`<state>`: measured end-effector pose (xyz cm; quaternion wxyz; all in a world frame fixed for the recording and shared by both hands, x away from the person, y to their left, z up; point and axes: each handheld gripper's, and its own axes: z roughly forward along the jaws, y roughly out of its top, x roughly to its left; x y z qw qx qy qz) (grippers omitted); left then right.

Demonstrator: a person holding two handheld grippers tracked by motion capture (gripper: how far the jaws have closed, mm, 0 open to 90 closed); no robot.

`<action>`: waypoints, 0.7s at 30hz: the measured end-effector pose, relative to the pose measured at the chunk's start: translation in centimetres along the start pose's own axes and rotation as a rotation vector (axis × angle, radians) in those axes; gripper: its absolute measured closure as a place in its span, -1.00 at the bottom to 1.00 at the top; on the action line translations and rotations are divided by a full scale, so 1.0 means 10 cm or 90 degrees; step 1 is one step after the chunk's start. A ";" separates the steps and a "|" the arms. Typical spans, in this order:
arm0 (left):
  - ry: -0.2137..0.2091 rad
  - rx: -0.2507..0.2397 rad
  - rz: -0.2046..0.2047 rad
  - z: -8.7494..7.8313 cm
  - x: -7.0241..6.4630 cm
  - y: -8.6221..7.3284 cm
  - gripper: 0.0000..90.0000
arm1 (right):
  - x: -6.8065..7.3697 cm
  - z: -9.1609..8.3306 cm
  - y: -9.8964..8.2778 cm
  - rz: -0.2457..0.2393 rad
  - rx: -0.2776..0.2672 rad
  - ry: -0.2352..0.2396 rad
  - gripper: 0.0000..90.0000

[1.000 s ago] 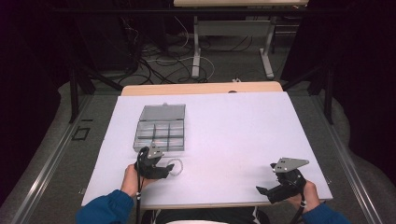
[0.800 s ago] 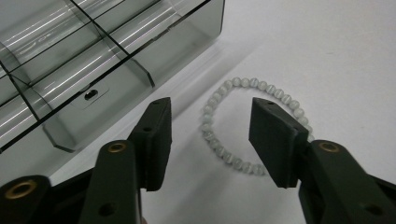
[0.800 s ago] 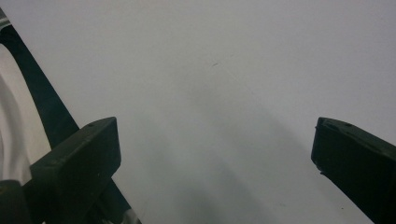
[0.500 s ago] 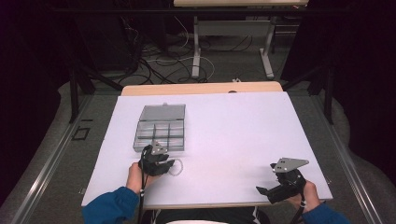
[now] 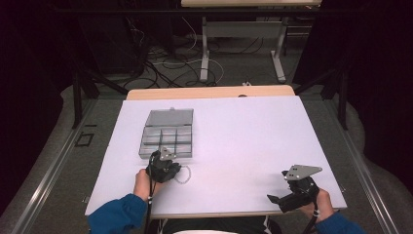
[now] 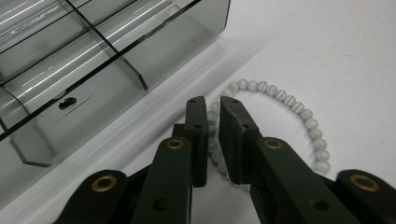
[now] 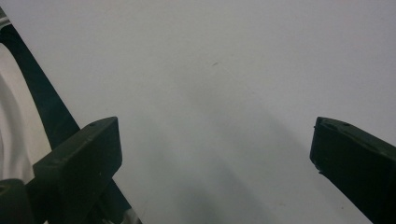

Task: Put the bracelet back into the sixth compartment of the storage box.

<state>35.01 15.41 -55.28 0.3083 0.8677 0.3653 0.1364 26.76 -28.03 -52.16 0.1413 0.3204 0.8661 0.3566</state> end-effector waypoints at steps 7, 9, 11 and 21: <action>0.001 -0.003 0.012 0.01 0.00 0.00 0.89 | 0.00 0.00 0.00 -0.001 0.000 0.000 -0.96; 0.001 -0.004 0.017 0.00 0.00 -0.01 0.90 | 0.00 0.00 0.00 -0.001 0.000 0.000 -0.96; 0.003 -0.004 0.021 0.00 -0.01 0.00 0.91 | 0.00 0.00 0.00 -0.001 0.005 0.001 -0.96; 0.001 -0.017 0.027 -0.05 -0.01 0.01 0.93 | 0.00 0.00 0.00 -0.004 -0.003 -0.002 -0.96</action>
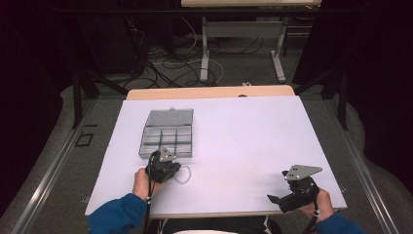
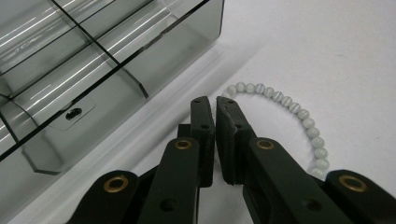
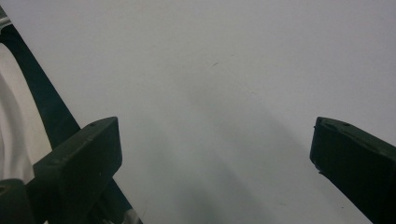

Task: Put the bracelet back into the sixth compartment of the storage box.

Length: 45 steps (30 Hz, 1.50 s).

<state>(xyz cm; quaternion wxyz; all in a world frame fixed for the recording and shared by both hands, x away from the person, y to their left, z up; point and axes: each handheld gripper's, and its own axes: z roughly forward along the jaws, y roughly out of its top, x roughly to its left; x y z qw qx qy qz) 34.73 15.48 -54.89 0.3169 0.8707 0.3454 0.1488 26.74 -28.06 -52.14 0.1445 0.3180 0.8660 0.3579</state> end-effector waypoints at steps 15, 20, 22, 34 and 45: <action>0.000 -0.022 0.012 -0.10 -0.03 0.03 0.93 | 0.01 0.00 0.00 -0.001 -0.004 -0.005 -0.96; 0.001 -0.039 0.016 -0.14 -0.04 0.05 0.93 | 0.01 0.00 0.00 0.000 -0.005 -0.003 -0.96; 0.001 -0.044 0.019 -0.16 -0.05 0.05 0.93 | 0.01 0.00 0.00 0.001 -0.004 -0.004 -0.96; -0.002 -0.063 0.033 -0.26 -0.07 0.08 0.93 | 0.00 0.00 0.00 -0.002 0.003 0.000 -0.96; -0.018 -0.071 0.043 -0.35 -0.12 0.13 0.93 | 0.00 0.00 0.00 -0.001 0.002 0.001 -0.96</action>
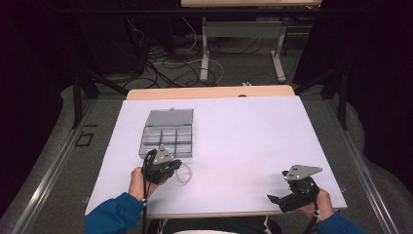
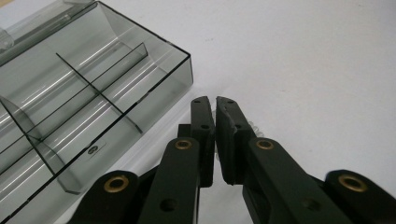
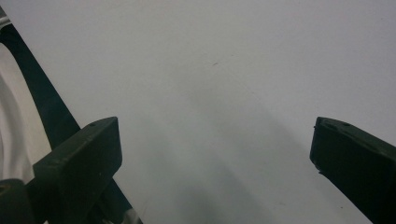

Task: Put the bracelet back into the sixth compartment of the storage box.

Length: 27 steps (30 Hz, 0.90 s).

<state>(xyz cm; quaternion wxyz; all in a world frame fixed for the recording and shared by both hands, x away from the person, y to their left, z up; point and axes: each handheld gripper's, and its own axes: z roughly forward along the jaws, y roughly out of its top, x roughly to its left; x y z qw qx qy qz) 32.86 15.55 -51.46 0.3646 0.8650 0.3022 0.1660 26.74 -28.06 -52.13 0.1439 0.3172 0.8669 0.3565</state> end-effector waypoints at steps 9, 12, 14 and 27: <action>-0.001 -0.025 0.006 -0.09 -0.03 0.05 0.93 | 0.00 0.00 0.00 0.001 0.001 -0.001 -0.96; -0.001 -0.029 0.007 -0.11 -0.03 0.06 0.93 | 0.00 0.00 0.00 0.000 0.000 -0.004 -0.96; 0.001 -0.029 0.009 -0.13 -0.03 0.07 0.93 | 0.00 0.00 0.00 0.002 0.001 -0.003 -0.96; 0.015 -0.040 0.017 -0.19 0.01 0.13 0.93 | 0.00 0.00 0.00 0.005 0.003 0.001 -0.96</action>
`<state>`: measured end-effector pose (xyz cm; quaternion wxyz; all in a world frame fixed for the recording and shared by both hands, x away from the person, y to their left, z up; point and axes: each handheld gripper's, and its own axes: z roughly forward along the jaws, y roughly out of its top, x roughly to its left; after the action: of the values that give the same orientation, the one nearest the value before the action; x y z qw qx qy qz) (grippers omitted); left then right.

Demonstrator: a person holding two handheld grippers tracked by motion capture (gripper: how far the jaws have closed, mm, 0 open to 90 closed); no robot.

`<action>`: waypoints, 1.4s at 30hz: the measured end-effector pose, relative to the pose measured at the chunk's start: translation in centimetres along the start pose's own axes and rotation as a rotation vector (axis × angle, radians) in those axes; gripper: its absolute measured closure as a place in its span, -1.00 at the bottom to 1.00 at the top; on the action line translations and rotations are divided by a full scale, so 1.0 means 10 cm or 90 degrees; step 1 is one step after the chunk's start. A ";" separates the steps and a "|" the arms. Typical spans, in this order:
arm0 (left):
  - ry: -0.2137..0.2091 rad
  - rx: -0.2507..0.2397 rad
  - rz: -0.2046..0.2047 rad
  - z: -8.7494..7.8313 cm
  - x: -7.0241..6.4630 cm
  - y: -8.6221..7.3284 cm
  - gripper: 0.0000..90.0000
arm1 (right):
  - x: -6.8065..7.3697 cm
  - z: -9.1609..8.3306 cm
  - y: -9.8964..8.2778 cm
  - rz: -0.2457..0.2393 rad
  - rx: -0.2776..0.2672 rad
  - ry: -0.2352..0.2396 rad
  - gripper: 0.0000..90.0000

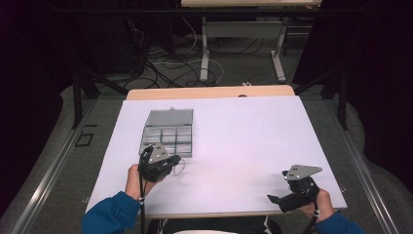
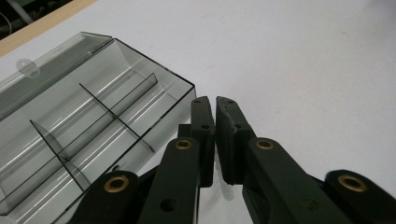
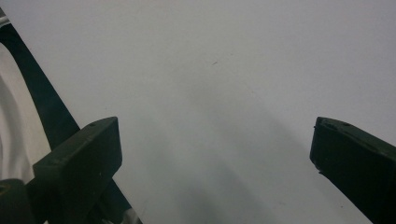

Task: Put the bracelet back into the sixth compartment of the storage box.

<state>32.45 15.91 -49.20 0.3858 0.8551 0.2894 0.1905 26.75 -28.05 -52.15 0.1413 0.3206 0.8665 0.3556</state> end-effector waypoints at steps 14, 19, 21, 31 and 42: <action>0.015 -0.012 0.009 -0.07 0.10 0.11 0.93 | 0.00 0.01 0.00 0.006 0.000 -0.004 -0.96; 0.023 -0.017 0.000 -0.10 0.16 0.15 0.93 | 0.00 0.01 0.00 0.005 0.000 -0.004 -0.96; 0.025 -0.021 -0.002 -0.12 0.17 0.15 0.93 | 0.00 0.01 0.00 0.006 0.001 -0.003 -0.96; 0.038 -0.038 -0.012 -0.15 0.28 0.24 0.93 | 0.00 0.01 0.00 -0.001 0.000 -0.002 -0.96; 0.051 -0.048 -0.020 -0.11 0.40 0.32 0.93 | -0.01 0.02 0.00 -0.007 -0.001 -0.005 -0.96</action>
<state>35.98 17.35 -45.67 0.4084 0.8272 0.3106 0.2292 26.88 -28.06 -52.28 0.1470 0.3172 0.8674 0.3541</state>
